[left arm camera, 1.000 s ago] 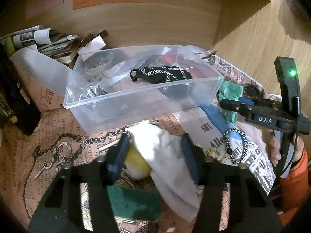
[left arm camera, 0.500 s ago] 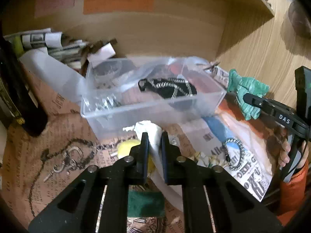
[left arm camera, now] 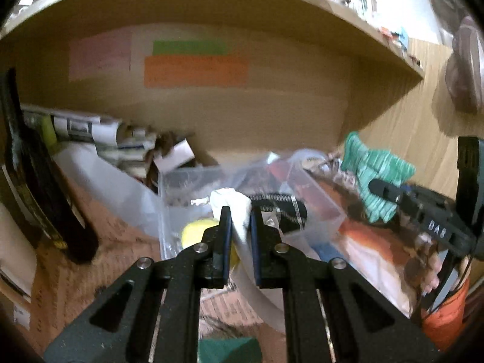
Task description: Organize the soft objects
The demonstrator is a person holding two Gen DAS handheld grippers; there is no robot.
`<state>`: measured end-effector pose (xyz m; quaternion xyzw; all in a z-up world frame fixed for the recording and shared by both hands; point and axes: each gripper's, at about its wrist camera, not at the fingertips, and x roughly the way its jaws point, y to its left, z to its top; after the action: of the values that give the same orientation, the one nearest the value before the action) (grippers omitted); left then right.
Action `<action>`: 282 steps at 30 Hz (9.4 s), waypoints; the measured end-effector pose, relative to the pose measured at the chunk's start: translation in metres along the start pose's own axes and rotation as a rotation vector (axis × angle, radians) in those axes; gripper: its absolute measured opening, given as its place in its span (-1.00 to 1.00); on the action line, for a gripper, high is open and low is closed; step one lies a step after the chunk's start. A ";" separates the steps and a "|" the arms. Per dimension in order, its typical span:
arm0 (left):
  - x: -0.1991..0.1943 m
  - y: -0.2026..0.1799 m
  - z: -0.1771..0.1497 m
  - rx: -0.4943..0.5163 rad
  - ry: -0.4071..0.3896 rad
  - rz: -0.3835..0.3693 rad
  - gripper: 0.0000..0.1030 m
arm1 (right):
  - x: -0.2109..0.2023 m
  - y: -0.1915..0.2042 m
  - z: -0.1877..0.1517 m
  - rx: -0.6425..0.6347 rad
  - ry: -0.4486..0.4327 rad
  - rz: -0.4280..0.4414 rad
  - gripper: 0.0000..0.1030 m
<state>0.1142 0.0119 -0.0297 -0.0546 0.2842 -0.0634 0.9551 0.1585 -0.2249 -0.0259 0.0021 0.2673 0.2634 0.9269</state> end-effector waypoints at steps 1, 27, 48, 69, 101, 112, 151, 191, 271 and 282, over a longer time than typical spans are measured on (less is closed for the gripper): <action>0.001 0.002 0.005 -0.003 -0.011 0.001 -0.79 | 0.002 0.003 0.002 -0.005 -0.003 0.008 -0.73; 0.132 -0.005 0.005 0.053 0.211 0.090 -0.64 | 0.106 0.036 -0.006 -0.140 0.212 0.023 -0.71; 0.013 0.000 -0.005 0.031 0.061 0.060 0.79 | 0.026 0.040 -0.001 -0.182 0.070 0.004 0.60; 0.013 0.014 -0.118 -0.110 0.309 0.050 0.93 | 0.026 0.062 -0.086 -0.065 0.308 0.145 0.65; -0.009 0.008 -0.045 -0.027 0.075 0.052 0.26 | 0.019 0.069 -0.042 -0.125 0.154 0.105 -0.60; 0.019 0.015 0.000 -0.050 0.026 0.057 0.26 | 0.028 0.055 0.003 -0.103 0.021 0.063 -0.59; 0.061 0.033 0.002 -0.104 0.140 0.027 0.69 | 0.056 0.050 -0.001 -0.159 0.112 0.002 0.39; -0.004 0.007 -0.058 -0.077 0.047 0.118 0.96 | 0.025 0.039 -0.076 -0.117 0.264 -0.021 -0.74; -0.091 -0.039 -0.002 0.035 -0.332 0.172 1.00 | -0.072 0.074 0.020 -0.115 -0.283 -0.023 1.00; -0.091 -0.040 -0.001 0.048 -0.335 0.179 1.00 | -0.073 0.072 0.020 -0.114 -0.285 -0.018 1.00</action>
<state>0.0344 -0.0140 0.0237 -0.0162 0.1233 0.0249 0.9919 0.0809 -0.1961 0.0379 -0.0156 0.1174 0.2667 0.9565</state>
